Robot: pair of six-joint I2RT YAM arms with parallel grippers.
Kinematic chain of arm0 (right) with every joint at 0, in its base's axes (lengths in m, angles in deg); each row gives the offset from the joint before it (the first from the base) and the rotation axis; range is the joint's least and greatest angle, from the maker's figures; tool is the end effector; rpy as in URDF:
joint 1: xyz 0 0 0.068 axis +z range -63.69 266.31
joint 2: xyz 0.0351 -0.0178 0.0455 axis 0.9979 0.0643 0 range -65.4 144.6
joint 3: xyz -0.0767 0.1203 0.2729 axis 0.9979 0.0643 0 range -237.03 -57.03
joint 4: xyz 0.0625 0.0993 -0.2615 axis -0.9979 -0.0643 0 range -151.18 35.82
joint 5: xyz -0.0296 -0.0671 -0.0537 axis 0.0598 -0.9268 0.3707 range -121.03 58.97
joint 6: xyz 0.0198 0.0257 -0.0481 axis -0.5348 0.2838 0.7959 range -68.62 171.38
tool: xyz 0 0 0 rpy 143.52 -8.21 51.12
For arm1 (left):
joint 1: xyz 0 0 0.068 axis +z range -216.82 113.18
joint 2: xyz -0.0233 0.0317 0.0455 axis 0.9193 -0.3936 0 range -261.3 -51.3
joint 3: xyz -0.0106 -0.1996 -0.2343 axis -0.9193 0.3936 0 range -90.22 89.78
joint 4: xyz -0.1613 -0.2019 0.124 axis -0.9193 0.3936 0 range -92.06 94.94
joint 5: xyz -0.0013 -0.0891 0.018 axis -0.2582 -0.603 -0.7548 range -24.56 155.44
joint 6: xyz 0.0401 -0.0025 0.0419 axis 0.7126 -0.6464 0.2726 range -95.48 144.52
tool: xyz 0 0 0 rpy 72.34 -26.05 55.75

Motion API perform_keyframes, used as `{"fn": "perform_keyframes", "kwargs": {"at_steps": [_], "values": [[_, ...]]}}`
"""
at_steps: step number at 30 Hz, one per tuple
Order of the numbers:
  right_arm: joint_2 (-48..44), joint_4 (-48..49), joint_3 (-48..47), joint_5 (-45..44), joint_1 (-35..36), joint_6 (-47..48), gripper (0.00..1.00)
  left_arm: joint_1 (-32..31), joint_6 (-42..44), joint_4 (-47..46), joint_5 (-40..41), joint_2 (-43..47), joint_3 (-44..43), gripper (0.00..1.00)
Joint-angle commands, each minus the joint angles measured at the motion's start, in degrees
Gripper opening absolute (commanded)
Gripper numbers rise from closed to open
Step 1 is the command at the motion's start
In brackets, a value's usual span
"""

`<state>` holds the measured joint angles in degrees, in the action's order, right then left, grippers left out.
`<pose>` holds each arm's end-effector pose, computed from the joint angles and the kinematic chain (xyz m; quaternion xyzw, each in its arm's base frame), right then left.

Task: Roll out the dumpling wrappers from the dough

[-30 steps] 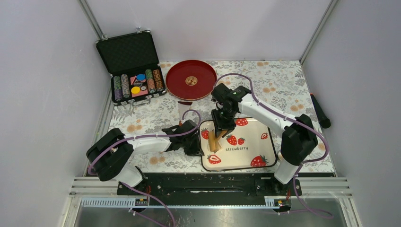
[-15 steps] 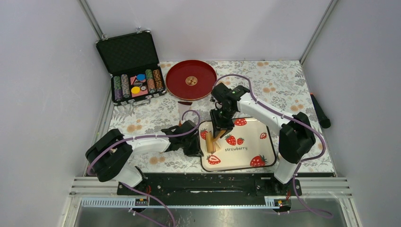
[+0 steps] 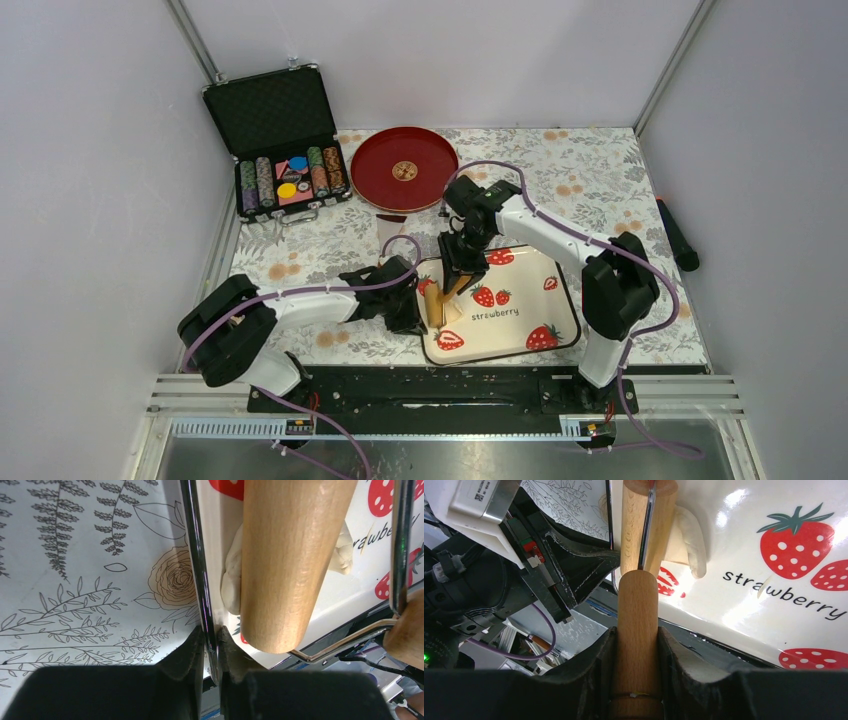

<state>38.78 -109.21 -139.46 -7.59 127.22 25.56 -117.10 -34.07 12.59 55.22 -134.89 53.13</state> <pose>0.2868 0.2703 0.2504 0.1508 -0.9611 -0.2306 0.0168 0.1672 -0.2127 0.1531 -0.0482 0.9646 -0.2490 0.0719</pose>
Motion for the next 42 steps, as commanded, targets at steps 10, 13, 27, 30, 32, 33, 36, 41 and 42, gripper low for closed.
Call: {"fn": "perform_keyframes", "kwargs": {"at_steps": [10,13,27,30,32,33,36,41,42], "values": [[-0.20,4.23,2.94,-3.72,2.17,-2.47,0.00,-0.64,1.72,-0.33,4.01,-2.00,2.19,0.00],[-1.97,0.82,-0.04,-7.06,2.03,-0.39,0.00,-0.66,1.70,-0.37,4.01,-2.01,2.21,0.00],[-8.55,-3.19,-5.63,-5.20,-1.19,2.60,0.00,-0.61,1.52,-0.50,4.19,-1.68,2.37,0.00],[-9.74,-3.21,-5.38,-5.39,-1.79,3.03,0.00,-0.62,1.52,-0.55,4.29,-1.78,2.37,0.00],[-10.04,-3.69,-5.60,-5.60,-2.02,3.58,0.00,-0.62,1.54,-0.51,4.29,-1.80,2.40,0.00],[-9.94,-4.31,-5.89,-5.75,-2.02,3.95,0.00,-0.64,1.55,-0.50,4.25,-1.80,2.44,0.00],[-9.49,-6.11,-7.73,-6.97,-1.99,5.14,0.00,-0.65,1.46,-0.53,4.34,-1.79,2.40,0.00],[-5.65,-11.43,-13.34,-7.68,-1.55,7.80,0.00,-0.62,1.44,-0.43,4.48,-1.70,2.44,0.00],[-4.46,-13.21,-14.88,-8.41,-1.21,8.50,0.00,-0.65,1.46,-0.42,4.50,-1.71,2.39,0.00]]}}
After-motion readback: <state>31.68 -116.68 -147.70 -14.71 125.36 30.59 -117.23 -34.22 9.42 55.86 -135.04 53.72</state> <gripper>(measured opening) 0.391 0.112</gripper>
